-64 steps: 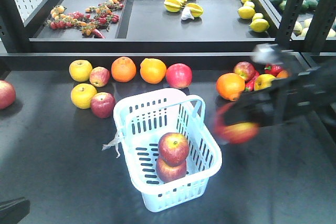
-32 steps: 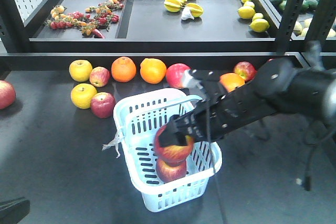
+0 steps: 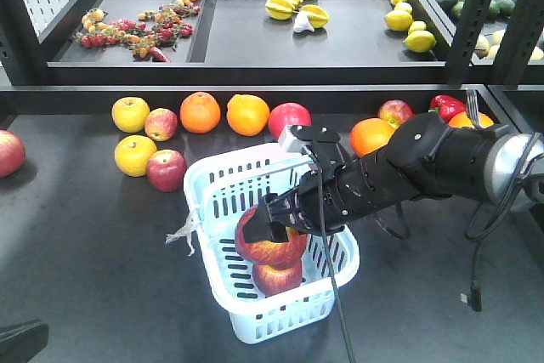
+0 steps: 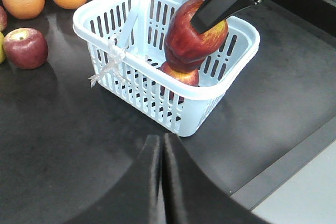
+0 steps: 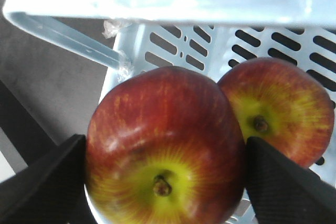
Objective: Pick three apples into basket with both arms
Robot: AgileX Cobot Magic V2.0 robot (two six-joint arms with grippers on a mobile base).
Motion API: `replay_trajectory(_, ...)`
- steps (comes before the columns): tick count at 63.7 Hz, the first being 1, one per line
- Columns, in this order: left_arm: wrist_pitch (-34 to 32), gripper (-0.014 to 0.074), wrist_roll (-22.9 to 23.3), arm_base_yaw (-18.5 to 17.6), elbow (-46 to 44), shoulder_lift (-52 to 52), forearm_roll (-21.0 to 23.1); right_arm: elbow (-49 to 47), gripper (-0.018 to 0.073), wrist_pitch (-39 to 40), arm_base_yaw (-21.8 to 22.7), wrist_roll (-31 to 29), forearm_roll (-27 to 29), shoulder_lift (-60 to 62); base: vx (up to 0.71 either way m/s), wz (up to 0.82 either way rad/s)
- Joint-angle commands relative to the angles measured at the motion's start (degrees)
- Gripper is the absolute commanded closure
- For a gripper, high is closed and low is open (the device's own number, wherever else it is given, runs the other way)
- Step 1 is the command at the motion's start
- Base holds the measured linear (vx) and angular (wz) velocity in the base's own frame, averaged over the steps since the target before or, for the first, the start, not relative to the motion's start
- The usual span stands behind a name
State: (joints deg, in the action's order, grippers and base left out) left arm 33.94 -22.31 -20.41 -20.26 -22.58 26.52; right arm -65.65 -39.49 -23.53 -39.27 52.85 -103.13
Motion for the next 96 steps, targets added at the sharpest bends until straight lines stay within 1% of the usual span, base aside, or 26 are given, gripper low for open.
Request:
replay_trajectory(1, -3.36, 0.0603, 0.38, -0.25, -1.41, -0.42, 1.44, -1.59, 0.0237, 0.66, 0.02, -1.45, 2.23, 2.50, 0.00, 0.00)
replay_trajectory(5, -3.36, 0.0603, 0.38, -0.25, -1.41, -0.42, 1.44, -1.59, 0.0136, 0.66, 0.02, -1.87, 2.05, 2.50, 0.00, 0.00)
replay_trajectory(11, -3.36, 0.0603, 0.38, -0.25, -1.41, -0.42, 1.44, -1.59, 0.0026, 0.66, 0.02, -2.00, 2.00, 2.50, 0.00, 0.00)
replay_trajectory(14, -3.36, 0.0603, 0.38, -0.25, -1.41, -0.42, 1.44, -1.59, -0.0018, 0.66, 0.02, -2.05, 1.78, 2.50, 0.00, 0.00)
replay_trajectory(19, -3.36, 0.0603, 0.38, -0.25, -1.41, -0.42, 1.44, -1.59, -0.0064, 0.66, 0.02, -2.18, 1.58, 2.50, 0.00, 0.00)
replay_trajectory(24, -3.36, 0.0603, 0.38, -0.25, -1.41, -0.42, 1.44, -1.59, -0.0078, 0.66, 0.07, -2.18, 1.58, 2.50, 0.00, 0.00)
replay_trajectory(39, -3.36, 0.0603, 0.38, -0.25, -1.41, -0.42, 1.44, -1.59, -0.0070, 0.61, 0.07, -3.25, 1.37, 2.94, 0.00, 0.00)
replay_trajectory(47, -3.36, 0.0603, 0.38, -0.25, -1.41, -0.42, 1.44, -1.59, -0.0056, -0.69, 0.13, -3.24, 0.55, 3.64, 0.00, 0.00)
replay_trajectory(51, -3.36, 0.0603, 0.38, -0.25, -1.41, -0.42, 1.44, -1.59, -0.0031, -1.47, 0.13, -3.07, -0.76, 4.30, 0.00, 0.00)
replay_trajectory(55, -3.36, 0.0603, 0.38, -0.25, -1.41, -0.42, 1.44, -1.59, 0.0006, -2.15, 0.26, -1.19, -2.58, 5.17, 0.00, 0.00)
replay_trajectory(58, -3.36, 0.0603, 0.38, -0.25, -1.41, -0.42, 1.44, -1.59, 0.0054, -2.19, 0.25, 0.49, -4.74, 5.97, 0.00, 0.00)
replay_trajectory(62, -3.36, 0.0603, 0.38, -0.25, -1.41, -0.42, 1.44, -1.59, 0.0141, -2.19, 0.25, 2.64, -8.27, 7.35, 0.00, 0.00)
replay_trajectory(68, -3.36, 0.0603, 0.38, -0.25, -1.41, -0.42, 1.44, -1.59, 0.0314, -2.53, 0.25, 5.66, -13.35, 9.77, 0.00, 0.00)
replay_trajectory(71, -3.36, 0.0603, 0.38, -0.25, -1.41, -0.42, 1.44, -1.59, 0.0430, -3.39, 0.25, 6.88, -16.00, 11.13, 0.00, 0.00)
replay_trajectory(74, -3.36, 0.0603, 0.38, -0.25, -1.41, -0.42, 1.44, -1.59, 0.0529, -4.56, 0.25, 7.10, -17.95, 12.68, 0.00, 0.00)
replay_trajectory(76, -3.36, 0.0603, 0.38, -0.25, -1.41, -0.42, 1.44, -1.59, 0.0577, -5.62, 0.25, 7.18, -18.84, 13.64, 0.00, 0.00)
replay_trajectory(85, -3.36, 0.0603, 0.38, -0.25, -1.41, -0.42, 1.44, -1.44, 0.0568, -9.76, 0.25, 7.06, -21.44, 19.80, 0.00, 0.00)
replay_trajectory(96, -3.36, 0.0603, 0.38, -0.25, -1.41, -0.42, 1.44, 2.91, 0.0568, -9.02, 0.25, 4.54, -22.03, 32.99, 0.00, 0.00)
